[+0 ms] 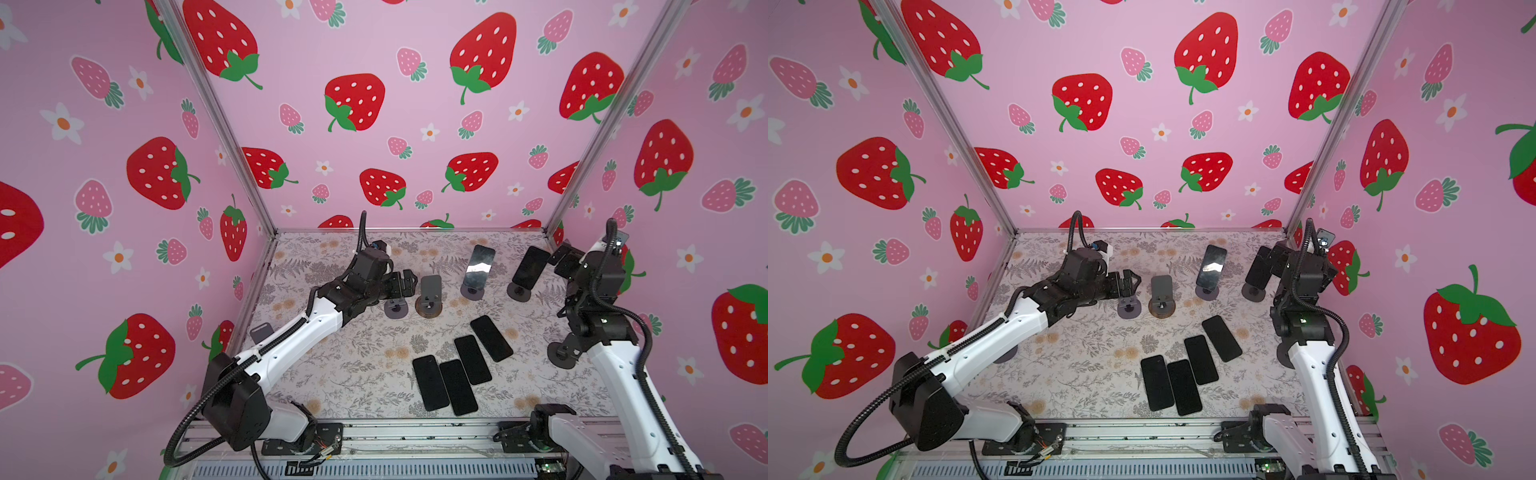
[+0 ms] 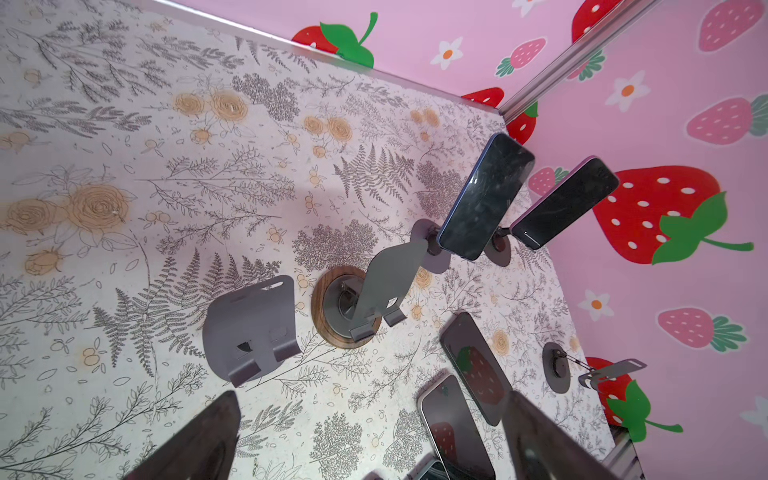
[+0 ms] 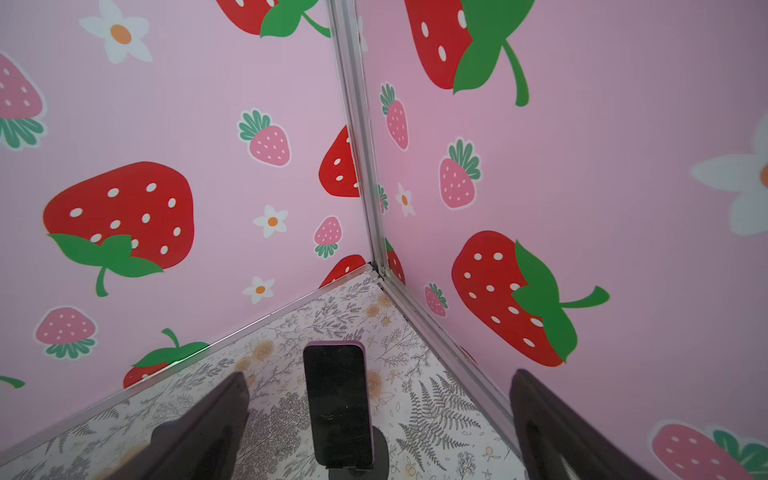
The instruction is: Remove the phone from the phone stand
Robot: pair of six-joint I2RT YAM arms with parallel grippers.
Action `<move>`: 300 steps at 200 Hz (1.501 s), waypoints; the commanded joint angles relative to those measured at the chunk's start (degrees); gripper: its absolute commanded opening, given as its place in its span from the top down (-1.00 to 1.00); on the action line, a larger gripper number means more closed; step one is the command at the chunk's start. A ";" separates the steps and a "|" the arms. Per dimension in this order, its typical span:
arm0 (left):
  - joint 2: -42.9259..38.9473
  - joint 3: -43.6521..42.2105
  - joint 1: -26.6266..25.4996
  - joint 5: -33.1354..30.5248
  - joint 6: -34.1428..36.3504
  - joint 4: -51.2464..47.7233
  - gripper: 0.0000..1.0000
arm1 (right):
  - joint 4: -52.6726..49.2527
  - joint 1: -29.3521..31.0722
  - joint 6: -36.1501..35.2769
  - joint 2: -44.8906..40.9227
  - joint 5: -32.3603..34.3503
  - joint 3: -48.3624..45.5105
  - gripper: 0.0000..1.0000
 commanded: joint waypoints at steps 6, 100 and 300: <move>-4.35 -1.50 0.91 -2.02 1.69 -2.40 -0.99 | -5.30 -0.18 -0.09 4.80 -7.53 4.67 -0.99; -22.74 -14.61 5.40 -7.59 5.44 -11.90 -0.99 | -27.58 -5.01 3.63 34.36 -4.06 29.09 -0.99; -17.62 -14.01 7.71 -4.15 3.16 -13.25 -0.99 | -41.98 -5.19 5.36 59.85 -11.31 52.00 -1.00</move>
